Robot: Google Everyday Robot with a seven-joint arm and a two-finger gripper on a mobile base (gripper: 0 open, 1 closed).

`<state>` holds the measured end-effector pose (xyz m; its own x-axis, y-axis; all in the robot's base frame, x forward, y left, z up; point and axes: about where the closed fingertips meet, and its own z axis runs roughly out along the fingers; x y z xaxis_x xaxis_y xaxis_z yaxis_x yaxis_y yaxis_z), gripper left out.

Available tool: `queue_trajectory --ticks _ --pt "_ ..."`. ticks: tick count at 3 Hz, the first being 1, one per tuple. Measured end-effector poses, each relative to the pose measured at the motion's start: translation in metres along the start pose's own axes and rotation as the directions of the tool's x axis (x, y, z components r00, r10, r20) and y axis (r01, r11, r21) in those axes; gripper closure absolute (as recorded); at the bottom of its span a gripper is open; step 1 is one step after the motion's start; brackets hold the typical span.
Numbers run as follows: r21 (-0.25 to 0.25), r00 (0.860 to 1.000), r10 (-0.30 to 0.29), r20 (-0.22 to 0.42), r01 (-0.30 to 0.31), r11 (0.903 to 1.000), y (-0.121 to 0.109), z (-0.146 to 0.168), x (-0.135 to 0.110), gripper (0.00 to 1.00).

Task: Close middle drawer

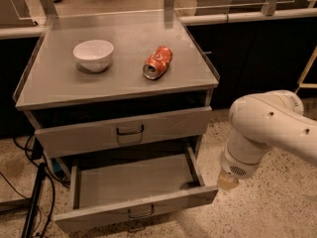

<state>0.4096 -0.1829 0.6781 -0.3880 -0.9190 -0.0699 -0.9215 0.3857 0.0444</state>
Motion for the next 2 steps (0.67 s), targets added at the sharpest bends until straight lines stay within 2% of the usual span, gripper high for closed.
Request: queue_trajectory --ticks 1,2 --pt "-0.070 1.000 0.016 -0.019 -0.017 0.9974 0.001 0.043 -0.005 1.00" --pt "-0.114 0.999 0.024 -0.030 -0.028 0.9931 0.002 0.069 -0.008 1.00"
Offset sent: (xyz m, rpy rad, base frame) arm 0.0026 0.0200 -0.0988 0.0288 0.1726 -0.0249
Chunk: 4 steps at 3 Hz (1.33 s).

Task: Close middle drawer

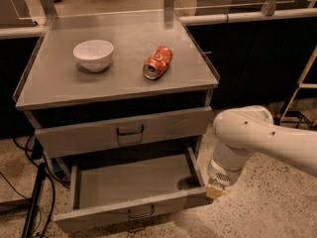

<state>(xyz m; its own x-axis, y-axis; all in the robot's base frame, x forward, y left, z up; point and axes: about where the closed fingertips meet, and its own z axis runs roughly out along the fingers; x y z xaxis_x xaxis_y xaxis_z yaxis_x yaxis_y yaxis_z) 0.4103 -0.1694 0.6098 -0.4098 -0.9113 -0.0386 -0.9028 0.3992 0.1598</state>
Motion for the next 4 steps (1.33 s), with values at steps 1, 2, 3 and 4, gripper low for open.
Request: queue_trajectory --ticks 1,2,3,4 --pt "-0.003 1.000 0.000 -0.001 0.000 1.0000 0.000 0.001 0.000 1.00" --pt "-0.065 0.999 0.022 -0.027 -0.024 0.9976 0.007 0.039 0.008 1.00" --pt "-0.135 0.998 0.038 -0.052 -0.045 0.9898 0.008 0.087 0.014 1.00" --pt "-0.175 0.997 0.048 -0.063 -0.058 0.9829 0.001 0.118 0.010 1.00"
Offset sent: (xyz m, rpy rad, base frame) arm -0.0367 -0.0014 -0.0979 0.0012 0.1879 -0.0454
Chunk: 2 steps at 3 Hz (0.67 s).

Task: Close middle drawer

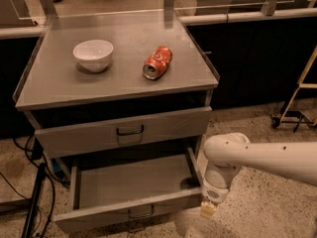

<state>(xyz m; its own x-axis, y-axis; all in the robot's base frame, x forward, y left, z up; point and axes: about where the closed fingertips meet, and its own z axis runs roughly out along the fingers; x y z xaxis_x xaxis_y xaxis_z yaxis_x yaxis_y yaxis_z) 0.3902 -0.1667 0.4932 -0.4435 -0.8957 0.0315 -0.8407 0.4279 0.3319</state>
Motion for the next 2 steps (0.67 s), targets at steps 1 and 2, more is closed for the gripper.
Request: queue_trajectory --ticks 1,2 --pt "-0.016 1.000 0.007 0.002 -0.007 0.9999 -0.013 0.015 -0.011 1.00" --pt "-0.008 1.000 0.012 0.013 -0.012 0.9999 -0.029 0.018 -0.022 1.00"
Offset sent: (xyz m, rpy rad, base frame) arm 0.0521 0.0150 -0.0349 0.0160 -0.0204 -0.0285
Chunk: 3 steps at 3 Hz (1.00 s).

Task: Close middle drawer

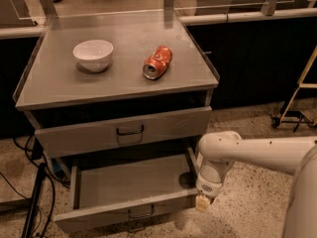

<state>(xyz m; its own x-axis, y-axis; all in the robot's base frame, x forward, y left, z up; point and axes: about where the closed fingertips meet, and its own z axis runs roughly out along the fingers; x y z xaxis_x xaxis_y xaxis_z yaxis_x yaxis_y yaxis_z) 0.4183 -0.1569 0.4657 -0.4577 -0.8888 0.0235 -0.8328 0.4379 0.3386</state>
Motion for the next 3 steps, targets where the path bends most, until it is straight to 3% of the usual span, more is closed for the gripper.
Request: queue_trajectory --ticks 3 --pt "0.024 1.000 0.021 -0.008 -0.021 0.9995 -0.028 0.029 -0.013 1.00"
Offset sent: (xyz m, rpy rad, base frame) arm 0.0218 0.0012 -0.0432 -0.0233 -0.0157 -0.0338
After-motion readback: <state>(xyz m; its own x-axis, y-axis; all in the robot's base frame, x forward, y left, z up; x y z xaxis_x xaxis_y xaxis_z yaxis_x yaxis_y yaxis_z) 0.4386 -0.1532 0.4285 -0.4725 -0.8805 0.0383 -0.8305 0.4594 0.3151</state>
